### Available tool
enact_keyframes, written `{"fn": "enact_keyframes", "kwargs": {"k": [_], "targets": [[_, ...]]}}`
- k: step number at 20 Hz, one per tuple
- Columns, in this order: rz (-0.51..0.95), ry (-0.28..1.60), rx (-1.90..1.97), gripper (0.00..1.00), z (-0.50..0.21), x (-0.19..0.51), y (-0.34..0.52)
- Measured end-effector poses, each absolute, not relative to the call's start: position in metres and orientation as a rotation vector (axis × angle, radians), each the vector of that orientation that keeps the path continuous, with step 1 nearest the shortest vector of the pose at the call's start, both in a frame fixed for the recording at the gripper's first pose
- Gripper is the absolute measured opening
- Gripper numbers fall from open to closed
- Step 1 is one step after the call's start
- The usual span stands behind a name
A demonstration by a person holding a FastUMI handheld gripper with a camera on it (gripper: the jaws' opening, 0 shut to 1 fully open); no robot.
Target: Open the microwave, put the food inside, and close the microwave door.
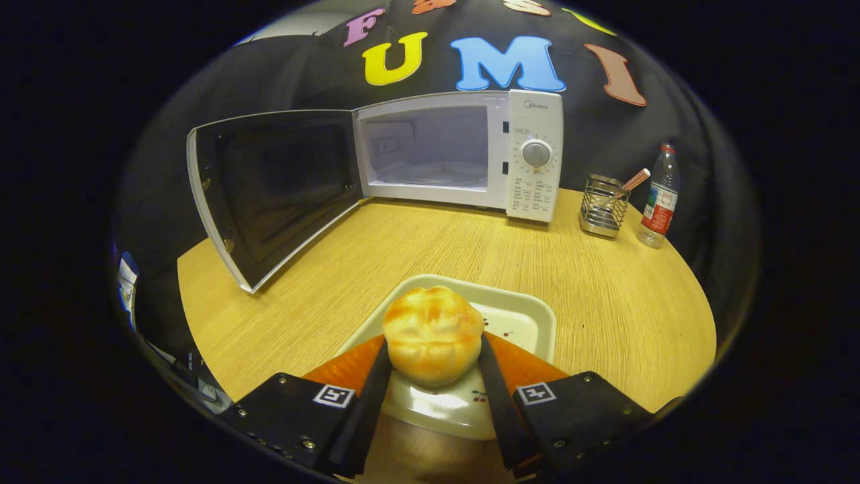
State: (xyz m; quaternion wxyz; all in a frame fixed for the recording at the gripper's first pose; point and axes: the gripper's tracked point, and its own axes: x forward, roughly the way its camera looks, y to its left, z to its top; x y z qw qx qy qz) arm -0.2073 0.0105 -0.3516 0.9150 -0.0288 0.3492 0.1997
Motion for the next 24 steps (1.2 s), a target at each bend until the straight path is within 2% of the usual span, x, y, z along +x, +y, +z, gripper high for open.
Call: {"fn": "enact_keyframes", "kwargs": {"k": [7, 16, 24], "targets": [[0.423, 0.562, 0.027, 0.73, -0.291, -0.172, 0.049], [0.424, 0.492, 0.138, 0.73, -0.251, -0.101, 0.117], [0.384, 0.456, 0.26, 0.73, -0.244, -0.031, 0.175]]}}
